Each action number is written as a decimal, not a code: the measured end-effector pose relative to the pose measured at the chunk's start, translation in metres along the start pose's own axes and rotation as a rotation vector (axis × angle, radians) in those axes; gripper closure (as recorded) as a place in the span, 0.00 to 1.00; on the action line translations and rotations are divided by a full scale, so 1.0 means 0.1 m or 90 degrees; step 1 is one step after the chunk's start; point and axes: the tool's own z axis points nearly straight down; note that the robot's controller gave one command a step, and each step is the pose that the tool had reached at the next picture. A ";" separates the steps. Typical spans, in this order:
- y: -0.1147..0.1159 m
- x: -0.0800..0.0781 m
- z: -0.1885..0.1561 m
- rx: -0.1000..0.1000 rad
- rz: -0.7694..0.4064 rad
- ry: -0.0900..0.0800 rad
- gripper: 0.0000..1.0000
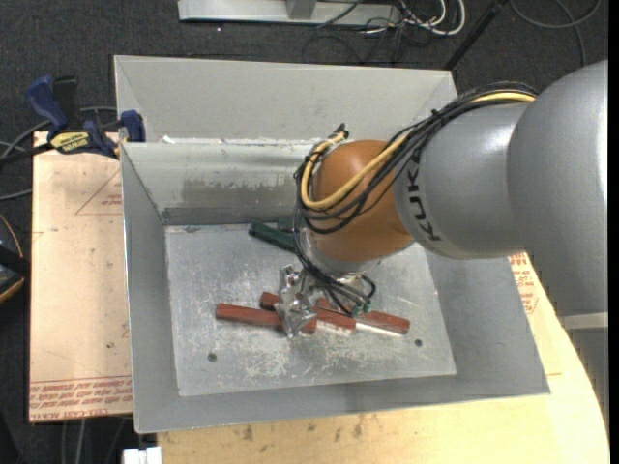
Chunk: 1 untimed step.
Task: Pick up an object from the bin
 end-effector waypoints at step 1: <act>0.01 0.02 0.04 0.001 -0.019 0.001 0.00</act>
Offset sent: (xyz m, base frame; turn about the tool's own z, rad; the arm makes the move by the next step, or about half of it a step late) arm 0.0000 0.0000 0.0000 0.0000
